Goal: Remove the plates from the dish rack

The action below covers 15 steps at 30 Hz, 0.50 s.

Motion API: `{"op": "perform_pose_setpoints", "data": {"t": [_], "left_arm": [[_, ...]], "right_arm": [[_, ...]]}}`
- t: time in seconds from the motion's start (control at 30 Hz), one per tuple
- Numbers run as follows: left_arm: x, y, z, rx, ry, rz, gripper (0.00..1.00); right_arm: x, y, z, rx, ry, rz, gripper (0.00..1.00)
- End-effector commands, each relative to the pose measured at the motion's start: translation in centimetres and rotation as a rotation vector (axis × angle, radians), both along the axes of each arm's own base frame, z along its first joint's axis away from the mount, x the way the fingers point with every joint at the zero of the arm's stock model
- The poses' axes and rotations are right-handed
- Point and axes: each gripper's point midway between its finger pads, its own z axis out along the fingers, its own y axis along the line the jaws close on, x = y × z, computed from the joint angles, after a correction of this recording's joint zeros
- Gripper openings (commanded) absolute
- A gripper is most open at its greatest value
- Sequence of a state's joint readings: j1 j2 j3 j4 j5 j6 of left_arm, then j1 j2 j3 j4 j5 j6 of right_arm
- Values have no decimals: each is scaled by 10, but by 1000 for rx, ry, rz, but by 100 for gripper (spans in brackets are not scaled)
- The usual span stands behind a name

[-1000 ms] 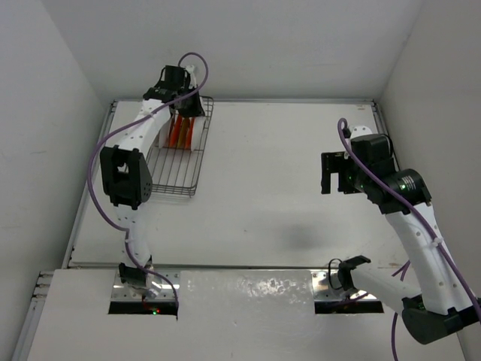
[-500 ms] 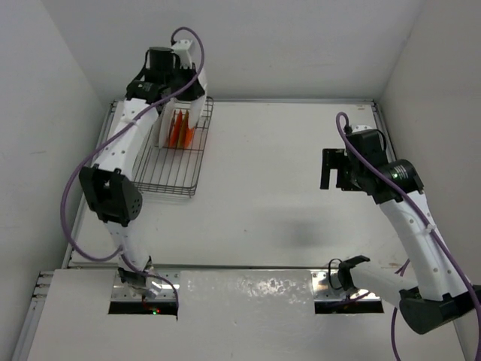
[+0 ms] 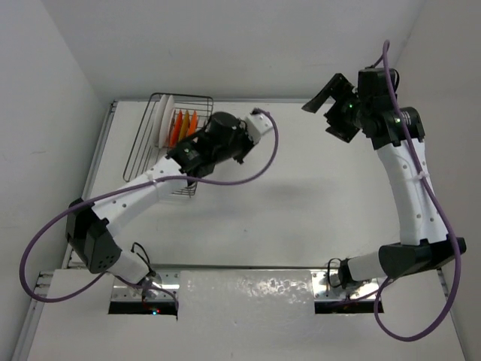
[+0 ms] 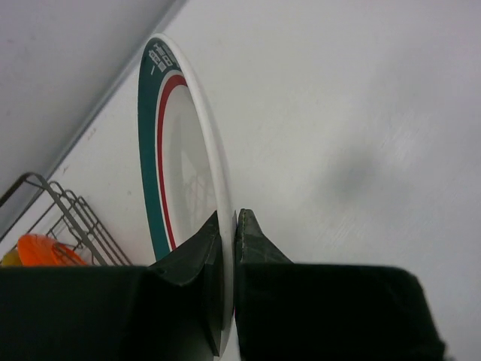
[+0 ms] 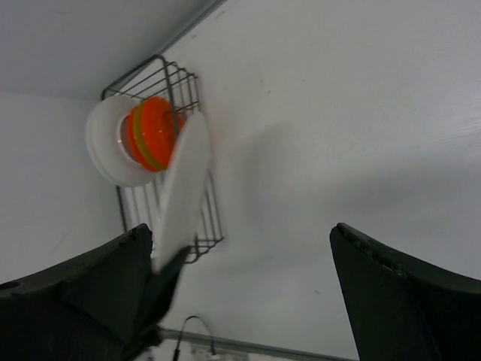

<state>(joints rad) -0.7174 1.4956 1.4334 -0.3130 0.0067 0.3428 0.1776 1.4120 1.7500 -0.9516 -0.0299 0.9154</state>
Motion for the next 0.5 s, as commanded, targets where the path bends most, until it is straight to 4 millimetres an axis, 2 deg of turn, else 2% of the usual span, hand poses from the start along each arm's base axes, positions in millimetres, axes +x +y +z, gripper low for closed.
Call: {"op": "perform_pose_setpoints", "data": {"t": [0.0, 0.03, 0.1, 0.13, 0.2, 0.23, 0.3, 0.33, 0.43, 0.47], "left_arm": [[2, 15, 62, 22, -306, 94, 0], [-1, 13, 62, 31, -312, 86, 0], [-13, 0, 55, 58, -312, 17, 0], [-16, -4, 55, 60, -315, 9, 0], [-22, -13, 56, 40, -311, -20, 0], [-26, -19, 58, 21, -303, -44, 0], [-30, -26, 58, 12, -299, -70, 0], [-32, -31, 58, 10, -293, -83, 0], [-34, -39, 52, 9, -272, -107, 0], [-35, -41, 51, 9, -269, -112, 0]], "right_arm": [[12, 30, 16, 201, -13, 32, 98], [12, 37, -4, 223, 32, 46, 96], [15, 55, -13, 258, 38, 93, 95], [13, 72, -27, 248, 82, 136, 95], [9, 93, -41, 220, 115, 198, 95], [11, 97, -56, 207, 148, 199, 94], [17, 104, -61, 209, 127, 208, 91], [19, 104, -71, 206, 137, 203, 89], [26, 105, -79, 192, 133, 209, 81], [29, 106, -79, 190, 122, 214, 72]]}}
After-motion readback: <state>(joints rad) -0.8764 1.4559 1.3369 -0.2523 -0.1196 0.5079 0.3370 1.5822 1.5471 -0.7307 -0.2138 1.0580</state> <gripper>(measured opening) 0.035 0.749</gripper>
